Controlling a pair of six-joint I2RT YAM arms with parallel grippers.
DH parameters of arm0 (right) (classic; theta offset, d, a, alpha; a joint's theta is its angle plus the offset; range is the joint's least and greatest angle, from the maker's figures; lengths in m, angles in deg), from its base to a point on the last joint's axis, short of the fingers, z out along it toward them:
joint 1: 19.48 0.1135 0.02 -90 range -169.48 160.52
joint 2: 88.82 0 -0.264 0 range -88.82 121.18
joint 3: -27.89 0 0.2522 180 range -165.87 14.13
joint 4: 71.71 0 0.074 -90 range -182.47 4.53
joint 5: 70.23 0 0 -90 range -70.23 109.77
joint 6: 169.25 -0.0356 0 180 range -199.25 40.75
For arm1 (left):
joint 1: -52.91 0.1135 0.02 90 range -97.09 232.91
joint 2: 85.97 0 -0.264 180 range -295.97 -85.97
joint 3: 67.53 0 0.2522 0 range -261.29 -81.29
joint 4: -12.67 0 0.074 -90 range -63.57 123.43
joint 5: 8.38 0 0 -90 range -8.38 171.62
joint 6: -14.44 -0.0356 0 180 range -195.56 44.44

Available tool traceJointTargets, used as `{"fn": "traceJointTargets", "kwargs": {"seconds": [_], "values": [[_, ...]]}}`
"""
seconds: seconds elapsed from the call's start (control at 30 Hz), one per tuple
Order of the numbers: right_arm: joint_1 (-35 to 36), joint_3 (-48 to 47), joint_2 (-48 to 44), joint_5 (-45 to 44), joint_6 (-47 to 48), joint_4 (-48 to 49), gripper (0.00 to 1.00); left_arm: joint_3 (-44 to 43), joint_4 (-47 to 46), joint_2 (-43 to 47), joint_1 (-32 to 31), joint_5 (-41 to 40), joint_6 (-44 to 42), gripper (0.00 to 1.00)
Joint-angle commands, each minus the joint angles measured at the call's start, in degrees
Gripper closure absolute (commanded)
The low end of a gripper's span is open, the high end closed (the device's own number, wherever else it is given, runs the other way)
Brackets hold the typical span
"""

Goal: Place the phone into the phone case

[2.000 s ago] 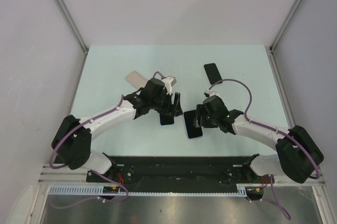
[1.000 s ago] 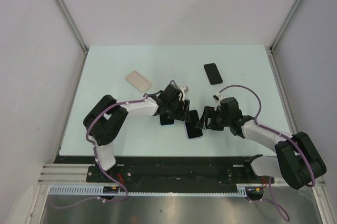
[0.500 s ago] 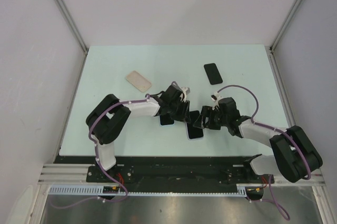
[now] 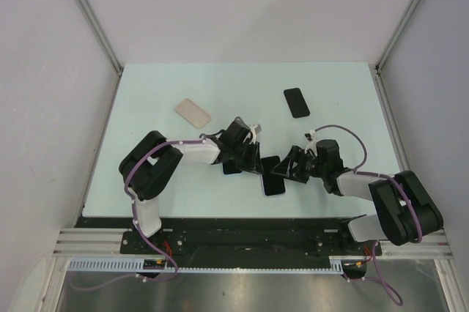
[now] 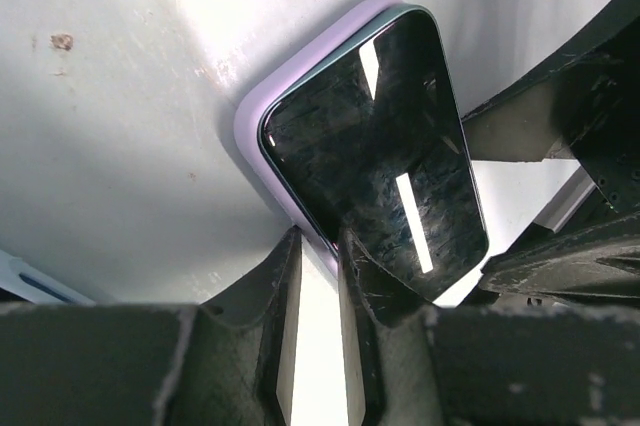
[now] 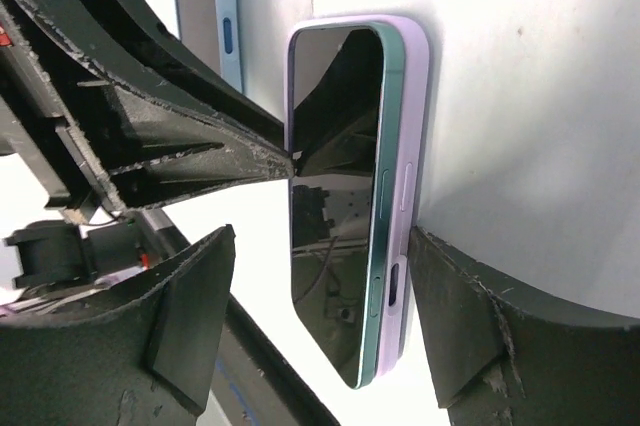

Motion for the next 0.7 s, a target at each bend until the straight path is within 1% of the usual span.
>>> {"fn": "traceJointTargets", "kwargs": {"seconds": [0.0, 0.1, 0.13, 0.27, 0.43, 0.6, 0.67], "values": [[-1.7, 2.0, 1.0, 10.4, -5.8, 11.2, 0.26, 1.2, -2.7, 1.6, -1.5, 5.5, 2.0, 0.76], [-2.6, 3.1, 1.7, 13.2, -8.2, 15.1, 0.27, 1.6, -2.8, 1.6, -1.5, 6.0, 2.5, 0.76], [-3.2, 3.2, 1.7, 13.8, -8.4, 15.6, 0.27, 1.7, -4.5, 1.6, -1.5, 6.1, 2.6, 0.76], [-4.6, 3.9, 2.3, 15.4, -8.6, 16.8, 0.30, 2.1, -5.1, 1.9, -1.5, 6.5, 2.9, 0.76], [-6.0, 4.6, 3.7, 18.1, -11.0, 21.7, 0.31, 2.6, -5.8, 2.3, -1.5, 7.3, 3.3, 0.76], [-6.6, 4.6, 4.4, 16.8, -9.9, 19.8, 0.34, 2.8, -5.8, 2.4, -1.5, 7.1, 3.3, 0.76], [-6.6, 4.6, 4.5, 16.6, -9.1, 19.0, 0.37, 2.8, -5.9, 2.3, -1.5, 7.4, 3.4, 0.76]]}}
